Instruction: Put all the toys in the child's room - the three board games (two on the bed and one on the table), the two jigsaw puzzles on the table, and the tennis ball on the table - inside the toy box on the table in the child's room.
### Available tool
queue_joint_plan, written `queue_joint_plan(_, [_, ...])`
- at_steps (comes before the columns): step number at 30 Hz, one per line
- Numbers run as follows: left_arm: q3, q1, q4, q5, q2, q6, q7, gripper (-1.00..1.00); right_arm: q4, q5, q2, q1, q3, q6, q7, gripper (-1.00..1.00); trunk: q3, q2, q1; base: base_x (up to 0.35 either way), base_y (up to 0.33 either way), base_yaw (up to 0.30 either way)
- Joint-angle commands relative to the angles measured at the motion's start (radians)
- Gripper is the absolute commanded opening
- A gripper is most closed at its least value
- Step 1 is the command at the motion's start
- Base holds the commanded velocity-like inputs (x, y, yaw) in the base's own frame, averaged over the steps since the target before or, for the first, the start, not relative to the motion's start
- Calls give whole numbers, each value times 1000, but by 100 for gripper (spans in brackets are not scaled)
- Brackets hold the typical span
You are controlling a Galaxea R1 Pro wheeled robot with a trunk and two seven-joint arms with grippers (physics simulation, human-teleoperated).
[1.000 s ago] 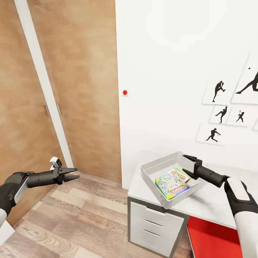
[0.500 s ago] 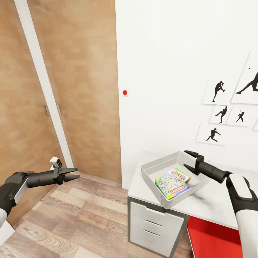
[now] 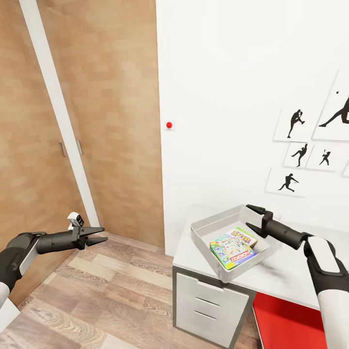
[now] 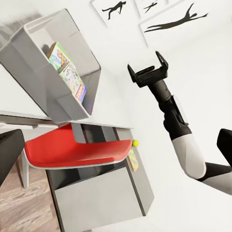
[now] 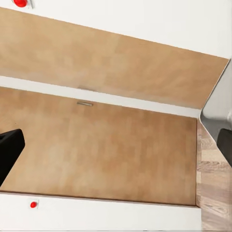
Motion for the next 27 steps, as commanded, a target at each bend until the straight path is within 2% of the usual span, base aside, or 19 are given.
queue_joint_plan(1, [-4, -1, 0, 2, 1, 11, -5, 100, -5, 10, 3, 5, 3, 5, 10, 100, -2, -2, 1, 0, 0, 0])
queue_joint_plan(10, [-4, -1, 0, 2, 1, 11, -5, 100, -56, 7, 49, 55, 31, 5, 11, 100, -2, -2, 1, -9, 4, 4])
queue_joint_plan(11, [-4, -1, 0, 2, 1, 11, -5, 100, -372, 7, 64, 112, 32, 5, 10, 100, -2, -2, 1, -64, 32, 74])
queue_joint_plan(15, [-5, -2, 0, 2, 1, 11, -5, 100, -389, 7, 87, 125, 36, 5, 11, 100, 1, -2, 1, -50, 23, 131])
queue_joint_plan(19, [-4, -2, 0, 2, 1, 11, -4, 100, -398, 8, 114, 132, 66, 5, 11, 100, 5, -2, 1, -16, 7, 186])
queue_joint_plan(27, [1, -1, 0, 3, 3, 12, -5, 100, -404, 9, 126, 134, 116, 5, 10, 100, 14, -2, 1, -4, 2, 206])
